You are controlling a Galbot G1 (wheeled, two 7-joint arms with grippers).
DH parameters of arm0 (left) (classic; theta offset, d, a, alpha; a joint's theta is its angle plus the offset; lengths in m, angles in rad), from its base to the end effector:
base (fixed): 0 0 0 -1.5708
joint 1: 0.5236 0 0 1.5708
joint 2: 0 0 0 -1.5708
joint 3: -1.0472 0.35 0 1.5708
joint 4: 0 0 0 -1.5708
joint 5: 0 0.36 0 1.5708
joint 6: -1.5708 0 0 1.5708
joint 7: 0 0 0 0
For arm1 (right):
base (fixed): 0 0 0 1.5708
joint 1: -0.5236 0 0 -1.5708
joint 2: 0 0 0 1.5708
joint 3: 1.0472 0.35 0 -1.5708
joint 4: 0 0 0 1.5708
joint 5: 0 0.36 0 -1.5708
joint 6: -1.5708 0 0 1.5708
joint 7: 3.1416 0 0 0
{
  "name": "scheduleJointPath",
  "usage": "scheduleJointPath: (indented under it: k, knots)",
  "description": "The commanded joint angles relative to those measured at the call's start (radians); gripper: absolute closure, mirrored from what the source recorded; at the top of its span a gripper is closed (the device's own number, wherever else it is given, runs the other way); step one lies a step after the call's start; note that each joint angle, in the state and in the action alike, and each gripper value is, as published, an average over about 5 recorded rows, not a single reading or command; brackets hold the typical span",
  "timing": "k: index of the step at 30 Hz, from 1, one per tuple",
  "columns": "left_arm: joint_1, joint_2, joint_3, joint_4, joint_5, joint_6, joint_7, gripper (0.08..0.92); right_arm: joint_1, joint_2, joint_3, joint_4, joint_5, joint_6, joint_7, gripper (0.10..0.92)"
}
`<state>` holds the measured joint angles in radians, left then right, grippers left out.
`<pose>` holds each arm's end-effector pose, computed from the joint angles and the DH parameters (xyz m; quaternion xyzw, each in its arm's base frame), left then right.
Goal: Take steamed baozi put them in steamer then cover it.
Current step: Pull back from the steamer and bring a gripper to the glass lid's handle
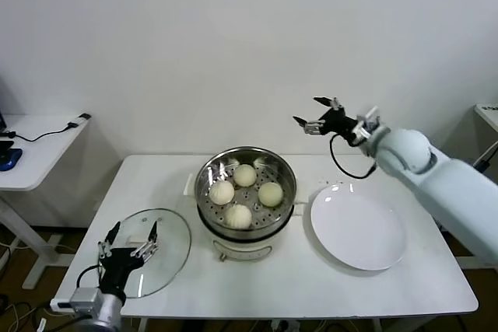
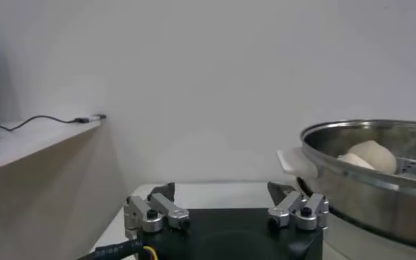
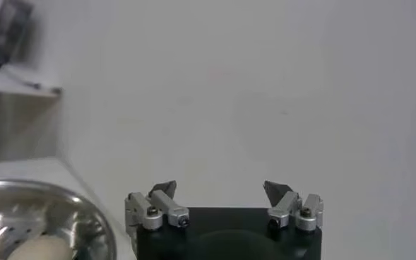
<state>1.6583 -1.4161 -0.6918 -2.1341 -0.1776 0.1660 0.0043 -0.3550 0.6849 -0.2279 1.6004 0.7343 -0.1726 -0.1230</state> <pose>0.1608 0.0747 -0.2934 0.0281 -0.9946 -0.0193 0.0976 0.4609 -0.1074 -0.1439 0.2703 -0.9478 0.1683 0.0197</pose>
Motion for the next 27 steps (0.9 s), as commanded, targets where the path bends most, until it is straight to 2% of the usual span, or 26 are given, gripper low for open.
scheduleJointPath:
  k: [1,6,12,17,19,23,27]
  knots:
    - [-0.024,0.018,-0.004,0.04,0.083,-0.042,-0.019,0.177,-1.048,0.264,0.958,0.107,-0.258,0.27,0.073,0.203]
    - [-0.013,0.038,-0.015,0.076,0.254,-0.122,-0.046,0.177,-1.155,0.458,0.96,0.099,-0.313,0.346,0.038,0.203]
    - [-0.018,0.061,-0.034,0.142,0.459,-0.261,-0.116,0.177,-1.218,0.598,0.917,0.108,-0.366,0.41,0.022,0.203]
    - [-0.028,0.095,-0.046,0.252,0.919,-0.312,-0.349,0.177,-1.245,0.641,0.893,0.127,-0.383,0.425,0.024,0.203]
    - [-0.025,0.121,-0.045,0.315,1.102,-0.334,-0.409,0.177,-1.248,0.648,0.89,0.125,-0.387,0.426,0.027,0.203]
    - [-0.013,0.172,-0.024,0.427,1.254,-0.346,-0.436,0.177,-1.254,0.651,0.885,0.129,-0.394,0.425,0.029,0.203]
    - [-0.049,0.184,-0.015,0.545,1.365,-0.355,-0.461,0.177,-1.255,0.649,0.886,0.135,-0.394,0.423,0.033,0.203]
